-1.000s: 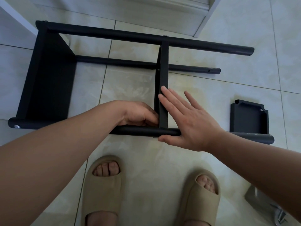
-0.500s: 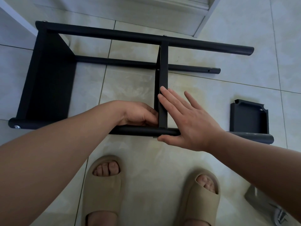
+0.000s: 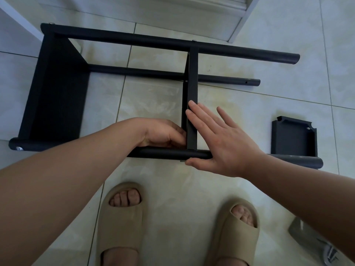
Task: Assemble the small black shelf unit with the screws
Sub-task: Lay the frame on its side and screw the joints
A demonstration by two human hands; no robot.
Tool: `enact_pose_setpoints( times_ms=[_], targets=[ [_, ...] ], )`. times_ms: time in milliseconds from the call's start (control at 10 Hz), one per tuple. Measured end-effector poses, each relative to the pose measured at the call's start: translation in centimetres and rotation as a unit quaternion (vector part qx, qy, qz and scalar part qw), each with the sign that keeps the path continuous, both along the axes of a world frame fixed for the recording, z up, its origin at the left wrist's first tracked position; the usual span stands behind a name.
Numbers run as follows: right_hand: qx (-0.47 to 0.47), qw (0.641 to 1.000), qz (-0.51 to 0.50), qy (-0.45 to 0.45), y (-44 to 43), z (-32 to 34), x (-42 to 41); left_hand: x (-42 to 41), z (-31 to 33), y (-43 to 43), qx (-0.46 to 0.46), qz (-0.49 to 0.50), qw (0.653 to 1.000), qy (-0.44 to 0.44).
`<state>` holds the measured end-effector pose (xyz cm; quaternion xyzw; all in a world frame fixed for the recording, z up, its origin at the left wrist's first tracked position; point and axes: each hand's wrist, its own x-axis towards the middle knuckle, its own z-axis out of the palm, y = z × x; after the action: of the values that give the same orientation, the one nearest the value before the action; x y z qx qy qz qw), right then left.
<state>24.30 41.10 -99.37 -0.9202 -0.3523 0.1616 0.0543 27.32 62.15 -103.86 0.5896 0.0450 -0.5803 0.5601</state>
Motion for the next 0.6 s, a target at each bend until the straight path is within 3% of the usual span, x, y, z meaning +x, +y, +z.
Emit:
enact_pose_setpoints(
  times_ms=[400, 600],
  targets=[
    [0.005, 1.0, -0.001, -0.001, 0.02, 0.02, -0.03, -0.05, 0.17, 0.03, -0.014, 0.038, 0.998, 0.046],
    [0.006, 1.0, -0.002, -0.001, 0.04, 0.01, -0.06, -0.05, 0.0, -0.04, -0.016, 0.008, 1.0, 0.019]
  ],
)
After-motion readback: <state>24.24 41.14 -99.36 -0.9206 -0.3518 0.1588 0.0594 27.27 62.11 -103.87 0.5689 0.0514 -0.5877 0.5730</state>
